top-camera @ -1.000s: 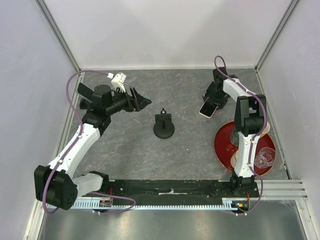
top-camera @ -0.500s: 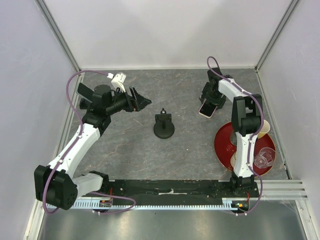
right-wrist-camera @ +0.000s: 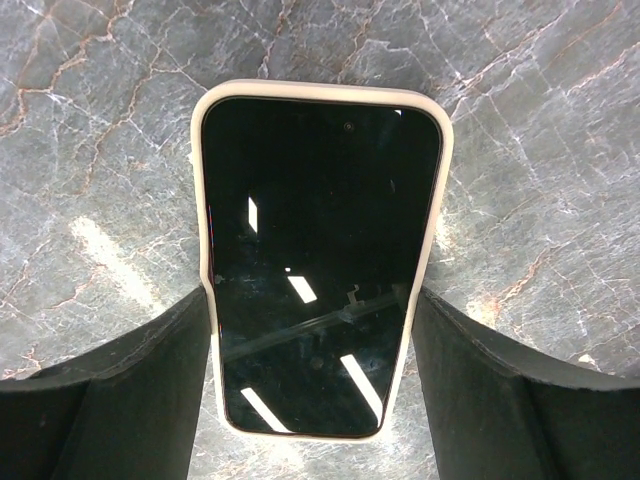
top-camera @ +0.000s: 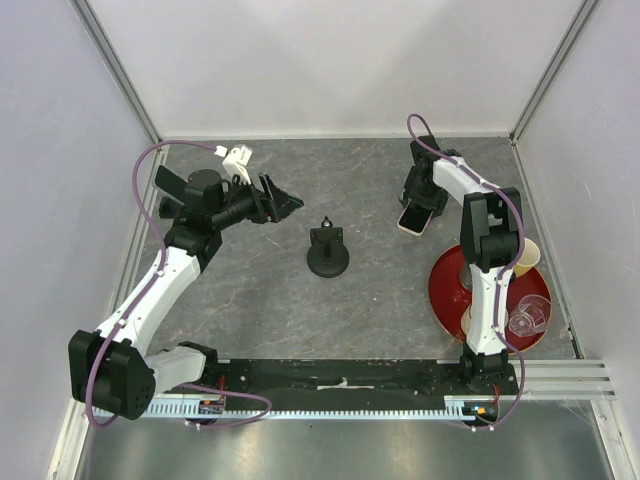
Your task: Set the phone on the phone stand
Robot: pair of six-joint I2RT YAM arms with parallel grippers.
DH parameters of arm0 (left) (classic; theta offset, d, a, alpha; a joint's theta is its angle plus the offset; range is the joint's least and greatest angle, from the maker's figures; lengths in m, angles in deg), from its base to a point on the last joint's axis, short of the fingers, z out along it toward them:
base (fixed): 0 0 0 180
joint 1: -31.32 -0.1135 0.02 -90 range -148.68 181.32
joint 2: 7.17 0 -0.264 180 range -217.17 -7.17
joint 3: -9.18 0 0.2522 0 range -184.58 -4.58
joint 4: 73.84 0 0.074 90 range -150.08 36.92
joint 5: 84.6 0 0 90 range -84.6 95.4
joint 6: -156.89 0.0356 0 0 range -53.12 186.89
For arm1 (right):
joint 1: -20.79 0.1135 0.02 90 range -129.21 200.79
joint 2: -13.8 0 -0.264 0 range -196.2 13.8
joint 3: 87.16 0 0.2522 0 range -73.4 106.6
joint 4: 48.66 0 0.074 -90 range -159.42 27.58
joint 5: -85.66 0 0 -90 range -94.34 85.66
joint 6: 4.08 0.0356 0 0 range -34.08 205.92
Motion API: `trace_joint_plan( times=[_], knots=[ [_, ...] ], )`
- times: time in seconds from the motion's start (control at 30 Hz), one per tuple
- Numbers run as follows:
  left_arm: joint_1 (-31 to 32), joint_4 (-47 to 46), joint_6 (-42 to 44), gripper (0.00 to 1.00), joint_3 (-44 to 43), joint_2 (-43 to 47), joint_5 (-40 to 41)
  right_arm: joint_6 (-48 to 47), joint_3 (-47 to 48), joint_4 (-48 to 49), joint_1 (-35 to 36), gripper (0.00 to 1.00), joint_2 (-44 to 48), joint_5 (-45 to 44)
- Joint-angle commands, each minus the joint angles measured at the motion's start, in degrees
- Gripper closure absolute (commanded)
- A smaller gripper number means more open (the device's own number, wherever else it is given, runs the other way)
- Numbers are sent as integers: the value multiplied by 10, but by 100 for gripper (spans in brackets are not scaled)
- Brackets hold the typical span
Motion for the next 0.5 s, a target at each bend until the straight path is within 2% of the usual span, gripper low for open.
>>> trace_joint_plan(
  times=[0.0, 0.07, 0.1, 0.2, 0.3, 0.33, 0.4, 0.43, 0.47],
  knots=[
    [-4, -28, -16, 20, 1, -3, -9, -9, -17, 18, 23, 83, -3, 17],
    [-4, -29, -16, 20, 1, -3, -10, -9, -18, 35, 26, 90, 20, 12],
    [-4, -29, -16, 20, 1, -3, -10, -9, -18, 41, 28, 100, 28, 8],
    [-5, -29, -17, 20, 2, -4, -10, -10, -32, 78, 36, 100, 68, -2],
    [-5, -30, -16, 20, 3, -10, -9, -9, -94, 171, 45, 100, 129, 1],
    [-6, -30, -16, 20, 3, -14, -9, -9, -120, 252, 48, 100, 150, 2],
    [-6, -30, -19, 20, 4, -19, -13, -6, -227, 351, 63, 100, 224, -9],
    [-7, -34, -21, 20, 5, -21, -14, -5, -314, 472, 67, 100, 278, -11],
    [-8, -35, -22, 20, 5, -28, -17, -8, -361, 542, 73, 100, 305, -8]
  ],
)
